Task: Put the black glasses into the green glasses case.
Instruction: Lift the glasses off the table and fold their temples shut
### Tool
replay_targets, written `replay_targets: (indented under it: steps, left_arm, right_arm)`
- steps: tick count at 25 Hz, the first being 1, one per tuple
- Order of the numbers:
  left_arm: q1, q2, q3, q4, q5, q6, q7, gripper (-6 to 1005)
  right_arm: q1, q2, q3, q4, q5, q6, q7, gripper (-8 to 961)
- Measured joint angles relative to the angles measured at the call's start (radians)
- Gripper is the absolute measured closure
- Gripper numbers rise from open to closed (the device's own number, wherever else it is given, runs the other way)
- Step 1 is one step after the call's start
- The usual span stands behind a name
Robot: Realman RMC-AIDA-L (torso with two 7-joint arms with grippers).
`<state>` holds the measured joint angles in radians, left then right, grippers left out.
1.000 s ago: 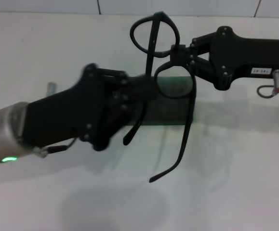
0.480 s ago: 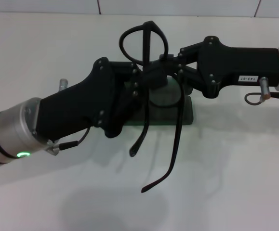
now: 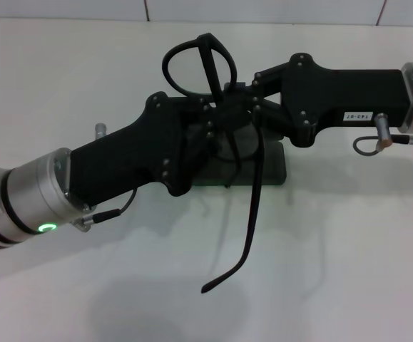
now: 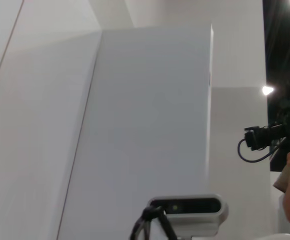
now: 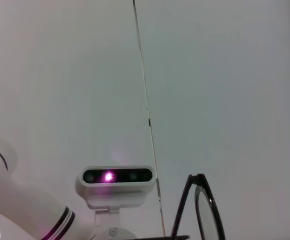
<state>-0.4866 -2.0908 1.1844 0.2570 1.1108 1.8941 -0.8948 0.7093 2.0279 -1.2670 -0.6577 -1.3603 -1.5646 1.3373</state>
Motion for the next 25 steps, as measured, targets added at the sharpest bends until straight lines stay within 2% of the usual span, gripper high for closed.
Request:
replay_targets:
  steps: [15,20,22,25]
  left_arm:
    - [-0.002,-0.003,-0.001,-0.017,-0.008,-0.039,0.001,963]
    - [0.001,-0.003,0.001,-0.016,-0.004,0.002,0.001,963]
    - [0.004,-0.001,0.001,-0.014,-0.003,0.029,0.002,963]
    - [0.017,0.002,0.0,-0.002,-0.002,0.058,0.005,963]
  right_arm:
    - [0.003,0.0,-0.006,0.011,0.011,-0.023,-0.018,900]
    - [-0.012,-0.004,0.009,0.027,0.038,-0.005,-0.042,900]
    - [-0.019,-0.007,0.031,0.034,0.052,-0.003,-0.052,900]
    - [-0.04,-0.01,0.131,0.038,0.06,-0.056,-0.058,899]
